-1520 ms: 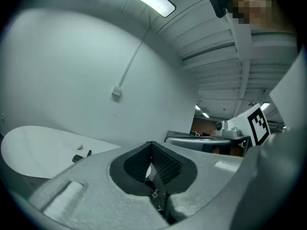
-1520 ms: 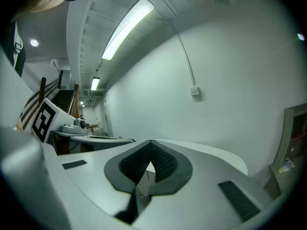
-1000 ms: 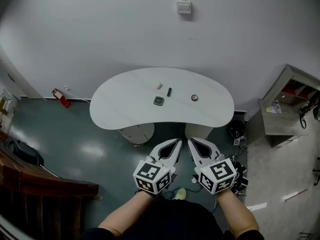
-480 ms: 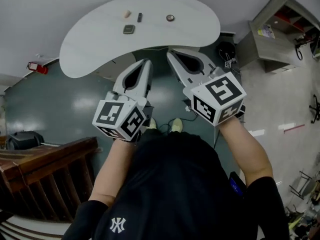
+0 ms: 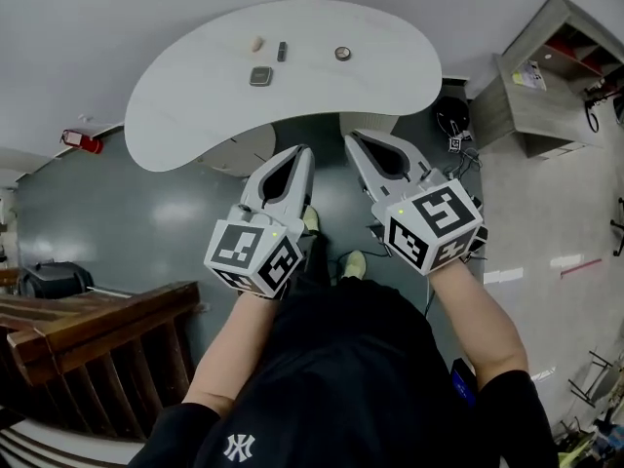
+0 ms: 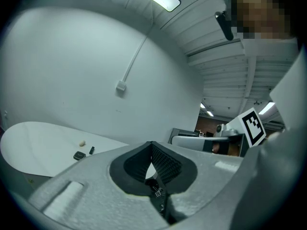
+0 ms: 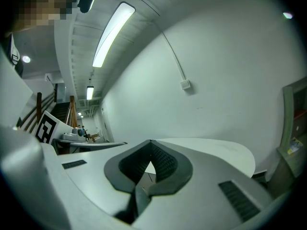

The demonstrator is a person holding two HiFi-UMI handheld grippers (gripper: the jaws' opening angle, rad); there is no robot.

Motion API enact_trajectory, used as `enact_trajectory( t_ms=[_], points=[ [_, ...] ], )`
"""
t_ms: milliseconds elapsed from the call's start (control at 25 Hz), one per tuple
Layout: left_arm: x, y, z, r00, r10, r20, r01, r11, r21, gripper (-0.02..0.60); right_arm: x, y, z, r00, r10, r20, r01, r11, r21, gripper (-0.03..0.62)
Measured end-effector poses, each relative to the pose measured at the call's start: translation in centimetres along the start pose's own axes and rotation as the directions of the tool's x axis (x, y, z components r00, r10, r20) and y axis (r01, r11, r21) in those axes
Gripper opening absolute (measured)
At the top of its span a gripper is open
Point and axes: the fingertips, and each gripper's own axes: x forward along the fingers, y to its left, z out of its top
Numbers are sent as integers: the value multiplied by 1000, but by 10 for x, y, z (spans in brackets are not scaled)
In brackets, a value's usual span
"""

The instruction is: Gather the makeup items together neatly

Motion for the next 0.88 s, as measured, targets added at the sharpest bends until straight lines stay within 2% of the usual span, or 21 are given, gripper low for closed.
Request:
enact_trajectory(
  t_ms=[320,640,880],
  points=[
    [44,62,21,999,-31,-7,31,999,12,9,69,-27,18,998,-58,20,58,998,3,12],
    [105,131,53,993,-116,-31,117,993,31,9,155,-58,40,990,-144,12,144,990,6,12],
    [142,167,58,982,-180,-60,183,982,41,9,197,-84,44,977,-212,5,212,977,17,12]
  ],
)
